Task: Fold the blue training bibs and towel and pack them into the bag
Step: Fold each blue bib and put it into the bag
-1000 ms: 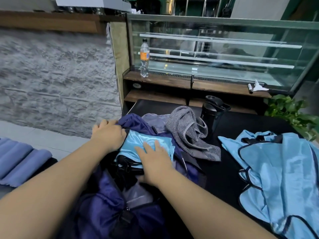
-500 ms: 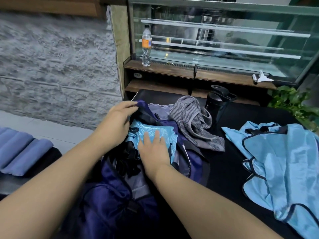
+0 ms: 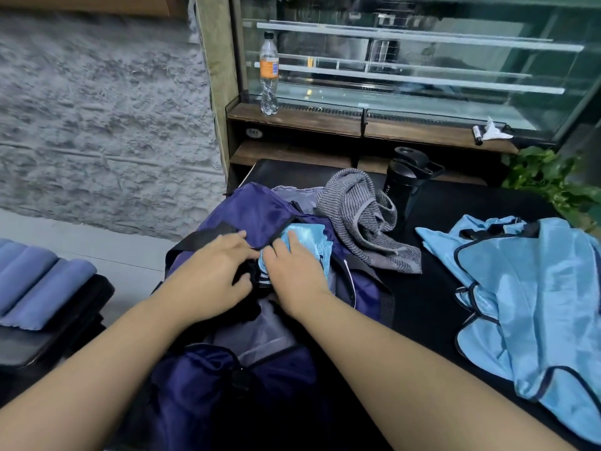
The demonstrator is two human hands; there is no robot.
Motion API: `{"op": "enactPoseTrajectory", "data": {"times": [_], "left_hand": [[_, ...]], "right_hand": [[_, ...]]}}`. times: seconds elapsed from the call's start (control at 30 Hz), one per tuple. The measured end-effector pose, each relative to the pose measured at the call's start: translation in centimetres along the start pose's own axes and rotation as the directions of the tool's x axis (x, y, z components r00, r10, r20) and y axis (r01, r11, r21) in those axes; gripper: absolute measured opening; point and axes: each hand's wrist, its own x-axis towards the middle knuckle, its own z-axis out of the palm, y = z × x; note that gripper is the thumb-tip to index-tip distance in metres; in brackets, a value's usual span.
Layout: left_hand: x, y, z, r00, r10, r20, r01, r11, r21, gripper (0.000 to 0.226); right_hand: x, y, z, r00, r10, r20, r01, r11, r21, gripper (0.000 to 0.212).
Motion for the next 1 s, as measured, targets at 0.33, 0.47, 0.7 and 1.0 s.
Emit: {"op": "enactPoseTrajectory", "data": {"times": [0.33,0.47,0.7,1.0], "left_hand": [[1.0,1.2,2.6,0.997,-0.013,0.082,-0.025,0.893,0.45,0.11],[1.3,1.3,3.8,0.993,0.044,0.108,-0.096,0.832,0.546,0.11],[0.7,1.1,4.4,0.982,0.007,0.188,-0.108,0.841,0.53,0.123],[1.7,2.1,3.6,0.954,-0.104,0.281,-0.044,0.879,0.474,0.108]], "right_hand": [[-7.3,4.9,1.5,0.808,0.519,-0.277,-0.259,0.737,0.624,0.024],[-7.8,6.3,2.7,0.79,0.601,0.121,-0.544,0.597,0.59,0.031],[-6.9,8.2,-0.2,0.672,0.74,0.022,-0.471,0.405,0.784,0.027],[-9.2,4.4,-5.0,0.78,0.604,-0.166,-0.276,0.569,0.774,0.017]]}}
